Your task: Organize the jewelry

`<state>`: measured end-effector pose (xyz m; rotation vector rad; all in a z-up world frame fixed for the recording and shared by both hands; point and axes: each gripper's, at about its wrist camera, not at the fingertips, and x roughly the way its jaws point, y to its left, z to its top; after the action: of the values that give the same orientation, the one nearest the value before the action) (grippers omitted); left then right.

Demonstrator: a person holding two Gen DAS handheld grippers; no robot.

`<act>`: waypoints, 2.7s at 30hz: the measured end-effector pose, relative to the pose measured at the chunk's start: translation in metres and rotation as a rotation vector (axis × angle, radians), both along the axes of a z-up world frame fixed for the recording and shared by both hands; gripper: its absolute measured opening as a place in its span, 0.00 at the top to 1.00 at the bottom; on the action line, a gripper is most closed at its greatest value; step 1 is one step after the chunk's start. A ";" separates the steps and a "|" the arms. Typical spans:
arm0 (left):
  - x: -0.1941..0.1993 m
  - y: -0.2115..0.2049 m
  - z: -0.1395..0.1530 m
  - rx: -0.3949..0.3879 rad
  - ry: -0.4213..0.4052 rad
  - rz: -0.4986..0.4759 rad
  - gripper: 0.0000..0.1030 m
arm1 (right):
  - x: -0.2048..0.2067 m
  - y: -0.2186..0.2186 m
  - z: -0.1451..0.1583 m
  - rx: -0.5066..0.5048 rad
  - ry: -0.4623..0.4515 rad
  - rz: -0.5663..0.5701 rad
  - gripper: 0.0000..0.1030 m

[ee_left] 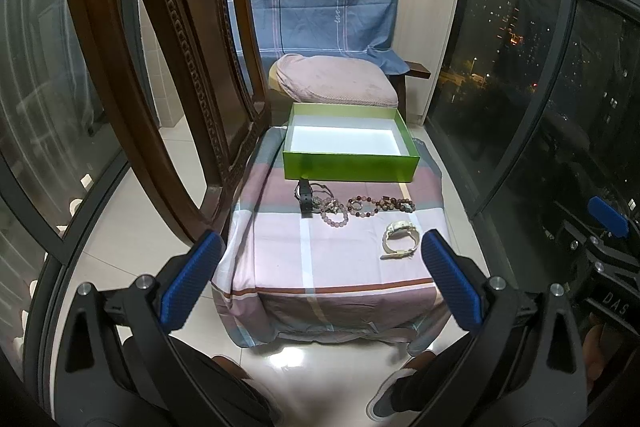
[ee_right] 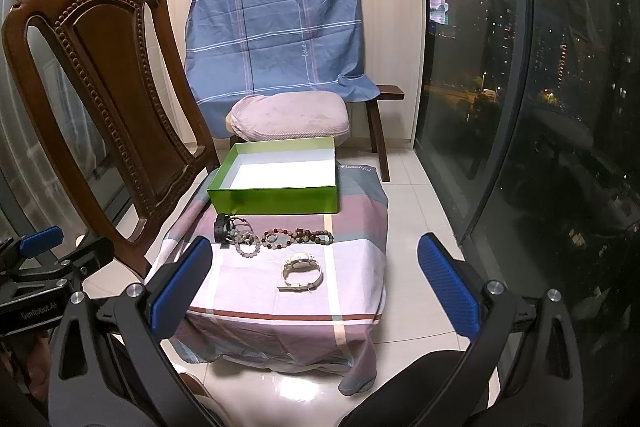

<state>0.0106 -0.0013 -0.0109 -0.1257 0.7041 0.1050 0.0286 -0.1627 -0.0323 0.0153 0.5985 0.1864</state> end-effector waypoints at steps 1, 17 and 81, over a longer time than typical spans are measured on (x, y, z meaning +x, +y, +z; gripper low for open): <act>0.000 0.000 0.000 0.001 0.000 -0.002 0.04 | 0.000 0.000 0.000 -0.002 -0.001 -0.001 0.03; 0.003 0.000 -0.004 0.002 0.014 0.000 0.04 | 0.000 0.000 0.000 -0.001 0.005 0.000 0.03; 0.120 0.036 -0.109 -0.139 0.180 -0.077 0.04 | 0.133 -0.013 -0.094 0.032 0.080 0.229 0.03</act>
<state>0.1301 0.0344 -0.1198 -0.2236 0.8955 -0.0070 0.1620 -0.1753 -0.1265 -0.0153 0.6766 0.4192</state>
